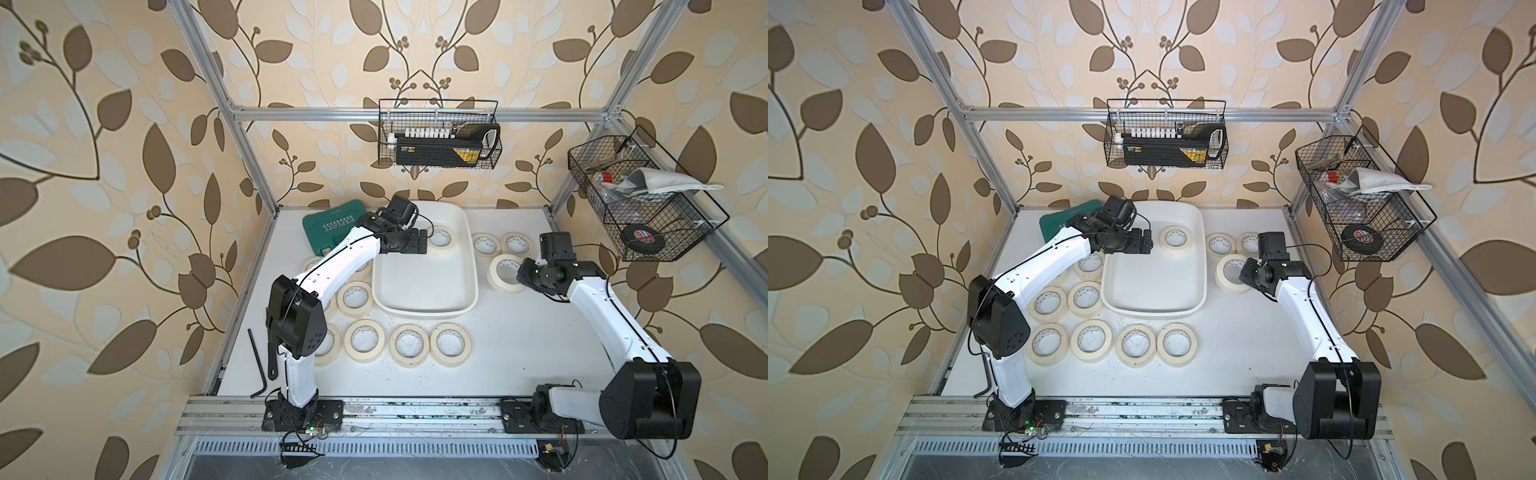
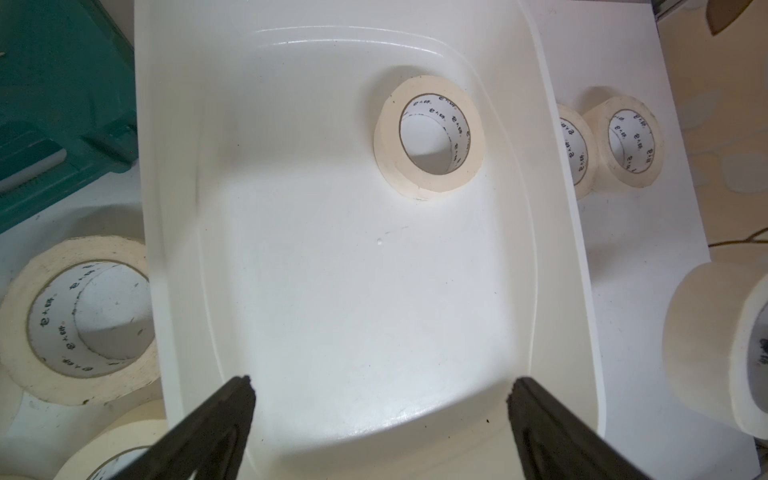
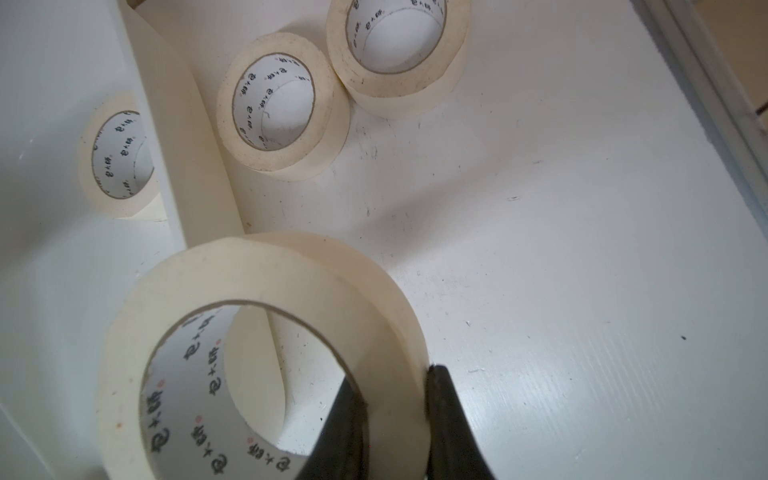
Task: Take out the art tape in the storage box
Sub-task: Place the art tape at the center of the board.
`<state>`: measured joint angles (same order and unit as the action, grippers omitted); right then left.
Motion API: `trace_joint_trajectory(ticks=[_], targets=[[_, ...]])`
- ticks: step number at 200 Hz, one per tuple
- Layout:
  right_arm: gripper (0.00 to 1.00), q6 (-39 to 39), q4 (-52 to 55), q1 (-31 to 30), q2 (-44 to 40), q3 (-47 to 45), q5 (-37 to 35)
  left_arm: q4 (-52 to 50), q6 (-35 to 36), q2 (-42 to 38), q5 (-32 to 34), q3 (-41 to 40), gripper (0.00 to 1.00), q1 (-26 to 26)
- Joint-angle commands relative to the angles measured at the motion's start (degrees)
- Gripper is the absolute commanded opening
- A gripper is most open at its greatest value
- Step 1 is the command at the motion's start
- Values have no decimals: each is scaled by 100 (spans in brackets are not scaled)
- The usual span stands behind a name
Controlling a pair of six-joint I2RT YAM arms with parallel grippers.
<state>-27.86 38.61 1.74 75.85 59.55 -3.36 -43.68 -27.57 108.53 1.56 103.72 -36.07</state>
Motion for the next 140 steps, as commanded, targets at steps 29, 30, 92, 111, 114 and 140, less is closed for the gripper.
trace_joint_trajectory(ticks=[29,30,92,111,114,140], targets=[[0,-44,-888,25,774,-84,24,-266,-315,627,-113,823,99,97],[0,-44,-894,23,787,-80,21,-269,-317,644,-109,837,99,99],[0,-5,-1220,29,1661,105,39,-431,-345,1535,-40,1741,99,101],[0,-9,-1302,30,1845,134,71,-413,-336,1751,-9,1937,99,101],[0,-9,-1318,29,1866,143,86,-407,-336,1786,-8,1974,99,104],[0,-9,-1365,25,2076,203,165,-344,-288,2113,10,2240,99,109]])
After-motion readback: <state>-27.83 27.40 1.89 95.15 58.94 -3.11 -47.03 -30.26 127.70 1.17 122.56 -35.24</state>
